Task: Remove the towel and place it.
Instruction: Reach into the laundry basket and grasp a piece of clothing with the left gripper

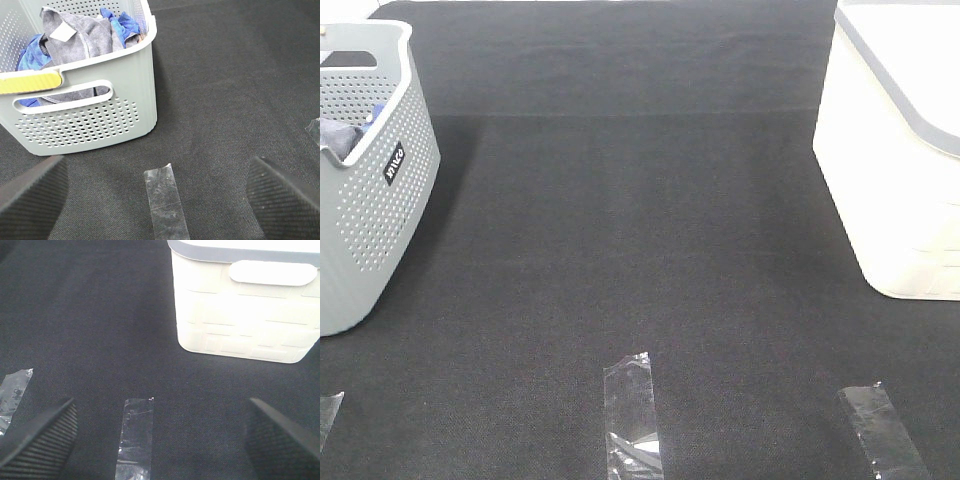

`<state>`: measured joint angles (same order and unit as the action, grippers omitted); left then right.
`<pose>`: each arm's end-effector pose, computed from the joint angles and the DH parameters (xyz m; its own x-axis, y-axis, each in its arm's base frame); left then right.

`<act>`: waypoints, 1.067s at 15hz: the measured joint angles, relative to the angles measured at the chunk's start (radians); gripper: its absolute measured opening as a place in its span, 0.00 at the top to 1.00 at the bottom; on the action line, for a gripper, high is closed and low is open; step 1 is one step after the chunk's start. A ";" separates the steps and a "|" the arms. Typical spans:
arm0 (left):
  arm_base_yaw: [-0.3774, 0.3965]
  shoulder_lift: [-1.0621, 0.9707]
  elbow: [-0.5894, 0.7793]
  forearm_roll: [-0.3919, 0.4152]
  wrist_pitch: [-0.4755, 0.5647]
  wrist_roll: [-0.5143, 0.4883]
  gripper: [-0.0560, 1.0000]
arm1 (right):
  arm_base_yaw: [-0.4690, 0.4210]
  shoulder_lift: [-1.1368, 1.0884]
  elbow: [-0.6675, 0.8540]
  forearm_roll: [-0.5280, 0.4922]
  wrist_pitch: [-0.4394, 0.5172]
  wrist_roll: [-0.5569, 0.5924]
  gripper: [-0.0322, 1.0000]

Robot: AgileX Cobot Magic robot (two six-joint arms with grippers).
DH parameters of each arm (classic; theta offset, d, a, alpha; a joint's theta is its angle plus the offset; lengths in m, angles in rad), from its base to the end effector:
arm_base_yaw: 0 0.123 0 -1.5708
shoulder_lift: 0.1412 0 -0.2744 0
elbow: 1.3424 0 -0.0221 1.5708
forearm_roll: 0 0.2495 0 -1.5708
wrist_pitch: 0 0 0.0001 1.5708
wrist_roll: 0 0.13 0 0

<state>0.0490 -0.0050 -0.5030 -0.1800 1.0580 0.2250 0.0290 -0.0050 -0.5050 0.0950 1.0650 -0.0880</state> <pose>0.0385 -0.0184 0.2618 -0.4232 0.1133 -0.8989 0.1503 0.9872 0.0537 0.0374 0.0119 0.2605 -0.4443 -0.0546 -0.8942 -0.1217 0.9926 -0.0002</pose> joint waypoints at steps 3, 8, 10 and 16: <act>0.000 0.000 0.000 0.000 0.000 0.000 0.08 | 0.000 0.000 0.000 0.000 0.000 0.000 0.16; 0.000 0.000 0.000 0.000 0.000 0.000 0.08 | 0.000 0.000 0.000 0.000 0.000 0.000 0.16; 0.000 0.000 0.000 0.000 0.000 0.000 0.08 | 0.000 0.000 0.000 0.000 0.000 0.000 0.16; 0.000 0.000 0.000 0.000 0.000 0.000 0.08 | 0.000 0.000 0.000 0.000 0.000 0.000 0.16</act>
<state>0.0490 -0.0050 -0.5030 -0.1800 1.0580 0.2250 0.0290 -0.0050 -0.5050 0.0950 1.0650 -0.0880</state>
